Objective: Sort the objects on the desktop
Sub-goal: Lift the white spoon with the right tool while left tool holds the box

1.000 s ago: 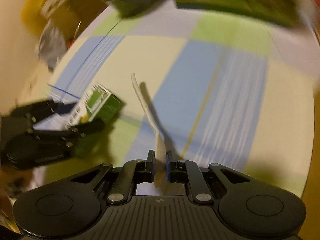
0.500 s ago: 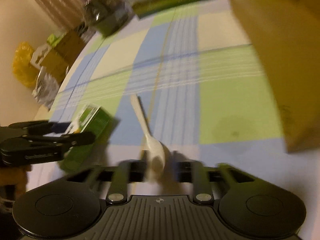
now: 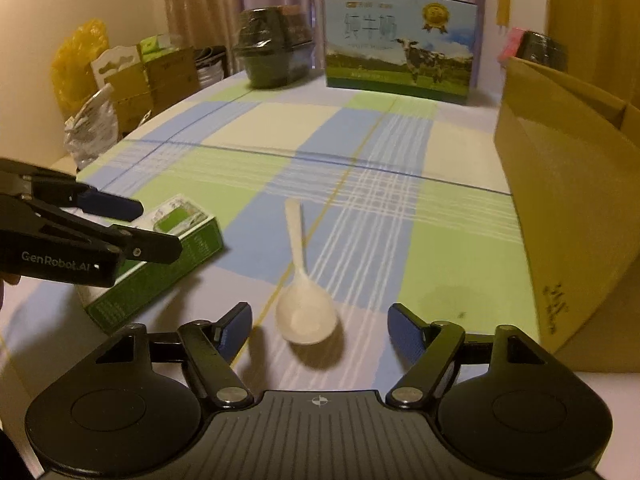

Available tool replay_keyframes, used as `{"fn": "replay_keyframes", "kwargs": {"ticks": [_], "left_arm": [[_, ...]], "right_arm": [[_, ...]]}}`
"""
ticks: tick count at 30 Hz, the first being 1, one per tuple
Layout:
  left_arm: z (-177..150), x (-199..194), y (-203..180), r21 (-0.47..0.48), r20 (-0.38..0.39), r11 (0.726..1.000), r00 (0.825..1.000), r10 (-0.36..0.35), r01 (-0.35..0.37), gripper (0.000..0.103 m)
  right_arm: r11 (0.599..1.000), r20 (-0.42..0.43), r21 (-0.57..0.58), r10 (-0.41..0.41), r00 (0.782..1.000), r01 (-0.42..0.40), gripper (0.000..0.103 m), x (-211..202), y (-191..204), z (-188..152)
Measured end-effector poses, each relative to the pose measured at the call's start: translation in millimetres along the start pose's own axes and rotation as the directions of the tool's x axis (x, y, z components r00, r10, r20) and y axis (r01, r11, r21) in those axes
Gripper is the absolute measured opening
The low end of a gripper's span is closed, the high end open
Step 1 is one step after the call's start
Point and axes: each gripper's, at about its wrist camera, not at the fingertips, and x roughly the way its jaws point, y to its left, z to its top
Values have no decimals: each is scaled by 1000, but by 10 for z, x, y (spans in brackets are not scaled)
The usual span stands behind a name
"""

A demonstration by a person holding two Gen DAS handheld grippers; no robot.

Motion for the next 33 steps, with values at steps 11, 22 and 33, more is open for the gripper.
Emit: {"fn": "replay_keyframes", "kwargs": {"ticks": [11, 22, 33], "left_arm": [[-93, 64, 16, 25, -51, 999, 998, -34, 35, 52], [-50, 69, 38, 1, -79, 999, 996, -52, 52, 50], [21, 56, -46, 7, -83, 997, 993, -80, 81, 50]], "right_arm": [[999, 39, -18, -31, 999, 32, 58, 25, 101, -62], [999, 55, -30, -22, 998, 24, 41, 38, 75, -58], [1000, 43, -25, -5, 999, 6, 29, -8, 105, -44]]}}
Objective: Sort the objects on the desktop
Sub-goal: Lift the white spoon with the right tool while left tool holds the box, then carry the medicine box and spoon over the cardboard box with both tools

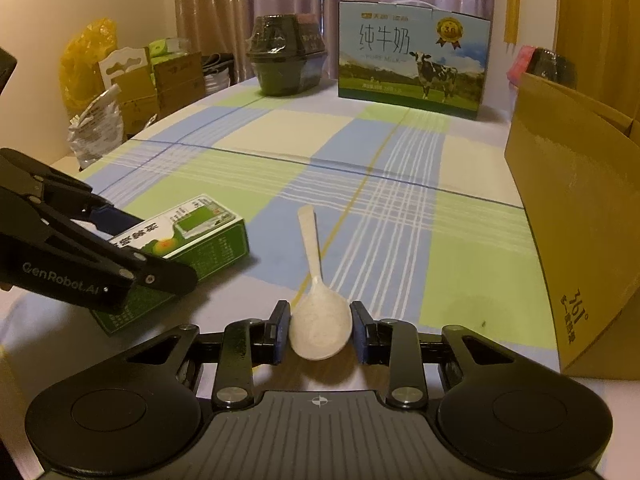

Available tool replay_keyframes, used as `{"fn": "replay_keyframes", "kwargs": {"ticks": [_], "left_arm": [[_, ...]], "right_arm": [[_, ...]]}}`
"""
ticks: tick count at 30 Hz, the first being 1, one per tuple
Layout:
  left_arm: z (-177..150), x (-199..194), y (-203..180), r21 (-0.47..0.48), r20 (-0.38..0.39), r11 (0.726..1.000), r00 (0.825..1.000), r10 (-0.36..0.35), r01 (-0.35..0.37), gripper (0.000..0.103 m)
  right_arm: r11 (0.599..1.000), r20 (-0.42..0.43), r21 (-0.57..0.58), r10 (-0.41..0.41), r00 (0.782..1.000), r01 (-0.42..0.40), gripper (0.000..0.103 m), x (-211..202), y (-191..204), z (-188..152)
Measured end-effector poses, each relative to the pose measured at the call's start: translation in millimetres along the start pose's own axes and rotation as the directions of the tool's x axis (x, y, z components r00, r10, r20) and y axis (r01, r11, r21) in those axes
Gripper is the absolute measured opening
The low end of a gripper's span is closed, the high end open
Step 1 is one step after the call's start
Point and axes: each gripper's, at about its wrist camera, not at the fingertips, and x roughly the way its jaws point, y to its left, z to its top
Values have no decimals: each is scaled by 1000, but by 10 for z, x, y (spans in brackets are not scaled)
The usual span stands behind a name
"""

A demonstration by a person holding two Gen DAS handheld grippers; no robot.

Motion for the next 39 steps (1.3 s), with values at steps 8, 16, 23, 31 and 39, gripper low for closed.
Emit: {"fn": "replay_keyframes", "kwargs": {"ticks": [8, 16, 23, 31, 39], "left_arm": [[88, -59, -23, -18, 27, 1000, 1000, -8, 9, 50], [212, -155, -59, -35, 61, 999, 998, -15, 17, 50], [401, -290, -146, -41, 91, 999, 996, 1, 3, 50], [679, -473, -296, -68, 143, 997, 990, -14, 24, 50], [987, -686, -524, -65, 218, 996, 975, -50, 66, 50]], "right_arm": [[998, 34, 68, 6, 999, -9, 29, -104, -59, 52], [996, 95, 93, -15, 995, 6, 29, -267, -71, 148], [991, 175, 134, -48, 983, 24, 29, -468, -129, 310], [985, 249, 163, -104, 963, 64, 29, -746, -228, 457], [975, 306, 188, -175, 936, 121, 29, -997, -443, 621]]}}
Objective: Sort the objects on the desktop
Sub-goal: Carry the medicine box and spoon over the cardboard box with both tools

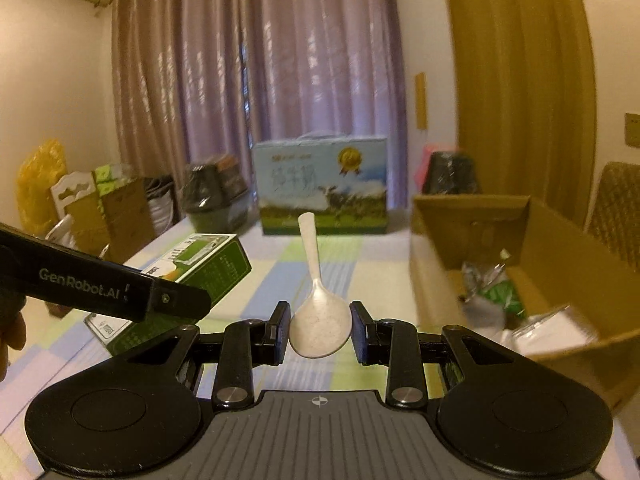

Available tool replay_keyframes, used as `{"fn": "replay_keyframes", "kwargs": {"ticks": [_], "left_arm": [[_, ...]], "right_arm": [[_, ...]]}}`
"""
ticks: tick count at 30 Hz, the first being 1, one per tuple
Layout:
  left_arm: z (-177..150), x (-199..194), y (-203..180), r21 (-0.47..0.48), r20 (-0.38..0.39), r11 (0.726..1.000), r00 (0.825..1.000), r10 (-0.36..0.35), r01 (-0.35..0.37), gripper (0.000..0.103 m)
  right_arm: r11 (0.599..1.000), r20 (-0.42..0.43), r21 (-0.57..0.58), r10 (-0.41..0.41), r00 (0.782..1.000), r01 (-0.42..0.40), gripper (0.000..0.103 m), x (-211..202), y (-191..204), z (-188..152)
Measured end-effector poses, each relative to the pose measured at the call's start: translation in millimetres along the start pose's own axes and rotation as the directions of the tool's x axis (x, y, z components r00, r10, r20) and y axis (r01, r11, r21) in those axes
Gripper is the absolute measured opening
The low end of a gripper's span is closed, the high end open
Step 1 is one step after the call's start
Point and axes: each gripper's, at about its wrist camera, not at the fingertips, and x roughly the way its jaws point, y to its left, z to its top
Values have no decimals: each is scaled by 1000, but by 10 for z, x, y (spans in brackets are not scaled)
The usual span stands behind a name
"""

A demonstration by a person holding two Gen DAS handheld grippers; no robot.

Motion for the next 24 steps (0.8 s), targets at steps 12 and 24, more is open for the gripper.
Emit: {"fn": "replay_keyframes", "kwargs": {"ticks": [12, 24], "left_arm": [[397, 137, -608, 27, 62, 993, 991, -117, 115, 50], [726, 786, -1370, 22, 49, 961, 960, -277, 276, 51]], "right_arm": [[986, 75, 77, -156, 985, 150, 29, -252, -535, 370], [929, 51, 184, -335, 941, 321, 29, -403, -1456, 510]]}}
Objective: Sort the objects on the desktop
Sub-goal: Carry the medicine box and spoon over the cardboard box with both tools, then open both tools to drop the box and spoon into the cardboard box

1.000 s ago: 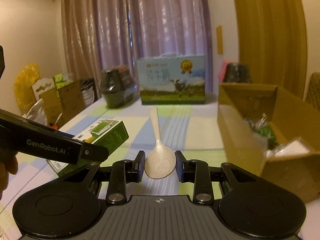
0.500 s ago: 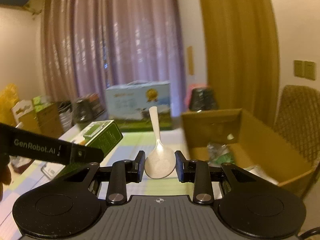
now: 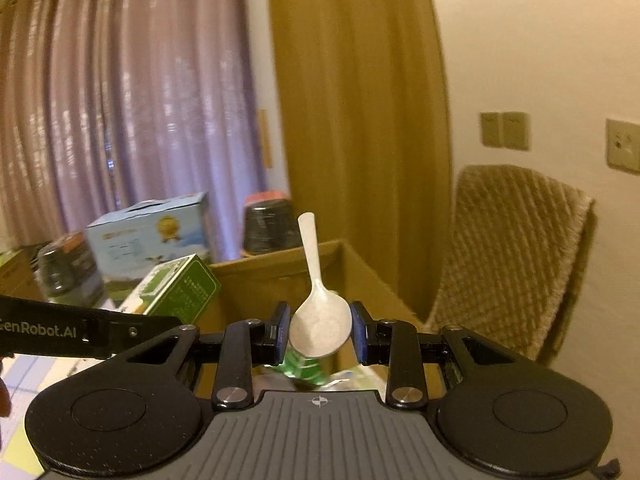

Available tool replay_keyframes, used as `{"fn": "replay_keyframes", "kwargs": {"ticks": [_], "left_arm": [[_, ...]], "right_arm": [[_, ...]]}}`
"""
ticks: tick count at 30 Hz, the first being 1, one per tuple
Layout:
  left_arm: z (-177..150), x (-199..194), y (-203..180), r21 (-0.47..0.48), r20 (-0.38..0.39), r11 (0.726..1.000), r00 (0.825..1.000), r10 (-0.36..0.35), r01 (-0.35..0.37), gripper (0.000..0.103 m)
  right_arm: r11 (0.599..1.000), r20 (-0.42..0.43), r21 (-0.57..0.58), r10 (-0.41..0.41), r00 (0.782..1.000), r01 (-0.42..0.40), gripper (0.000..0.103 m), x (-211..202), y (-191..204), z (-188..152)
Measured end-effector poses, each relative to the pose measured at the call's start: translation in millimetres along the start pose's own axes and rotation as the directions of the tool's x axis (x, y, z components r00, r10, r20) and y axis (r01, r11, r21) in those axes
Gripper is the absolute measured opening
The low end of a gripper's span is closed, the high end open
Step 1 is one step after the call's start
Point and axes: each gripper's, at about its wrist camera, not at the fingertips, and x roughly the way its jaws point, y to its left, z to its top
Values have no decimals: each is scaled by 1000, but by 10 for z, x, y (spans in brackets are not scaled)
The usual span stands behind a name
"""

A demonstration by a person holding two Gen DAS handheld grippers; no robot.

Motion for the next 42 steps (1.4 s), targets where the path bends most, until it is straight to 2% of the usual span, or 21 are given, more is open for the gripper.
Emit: {"fn": "replay_keyframes", "kwargs": {"ticks": [1, 3, 9, 13, 16, 18, 20, 22, 24, 26, 29, 31, 34, 37, 42], "left_arm": [[2, 78, -5, -12, 2, 1000, 1000, -16, 16, 51], [-4, 201, -22, -13, -9, 1000, 1000, -12, 12, 60], [-31, 216, 55, -11, -3, 999, 999, 36, -36, 62], [-52, 171, 119, 1, 4, 998, 998, 69, -69, 71], [-92, 133, 162, 1, -1, 996, 996, 89, -89, 84], [-129, 91, 169, 12, -2, 994, 994, 106, -106, 88], [-171, 36, 158, 25, 6, 992, 992, 126, -127, 97], [-207, -16, 130, 39, 11, 989, 989, 146, -146, 101], [-249, -77, 107, 36, 11, 987, 987, 158, -158, 102], [-289, -138, 84, 20, 5, 985, 985, 171, -171, 102], [-361, -246, 16, -8, -33, 981, 981, 194, -194, 102], [-406, -332, -60, -1, -47, 980, 979, 199, -199, 102], [-494, -511, -184, 3, -52, 977, 976, 211, -211, 102], [-574, -709, -285, -7, -71, 972, 970, 233, -234, 102], [-701, -1014, -409, -34, -97, 964, 961, 261, -265, 102]], "right_arm": [[1000, -5, 9, -7, 1000, 7, 29, 25, -49, -4], [1000, -19, 22, -12, 1000, 12, 29, 78, -121, -8], [998, -54, 55, 20, 998, -17, 29, 187, -226, -51], [995, -81, 67, 75, 994, -70, 29, 264, -209, -69], [994, -90, 88, 80, 993, -72, 39, 288, -225, -79], [990, -87, 121, 82, 993, -71, 48, 251, -252, -80], [990, -80, 134, 64, 995, -53, 59, 200, -262, -78], [988, -74, 152, 52, 996, -40, 65, 119, -283, -98], [988, -63, 154, 45, 997, -35, 70, 31, -287, -106], [989, -50, 146, 29, 998, -21, 79, -92, -279, -127], [989, -44, 146, 27, 999, -21, 92, -297, -278, -131], [990, -52, 140, 25, 998, -18, 97, -432, -269, -109], [990, -80, 144, 10, 997, 2, 101, -641, -271, -48], [992, -126, 114, -33, 992, 47, 101, -852, -249, -12], [996, -203, 75, -24, 979, 39, 101, -1141, -242, -41]]}}
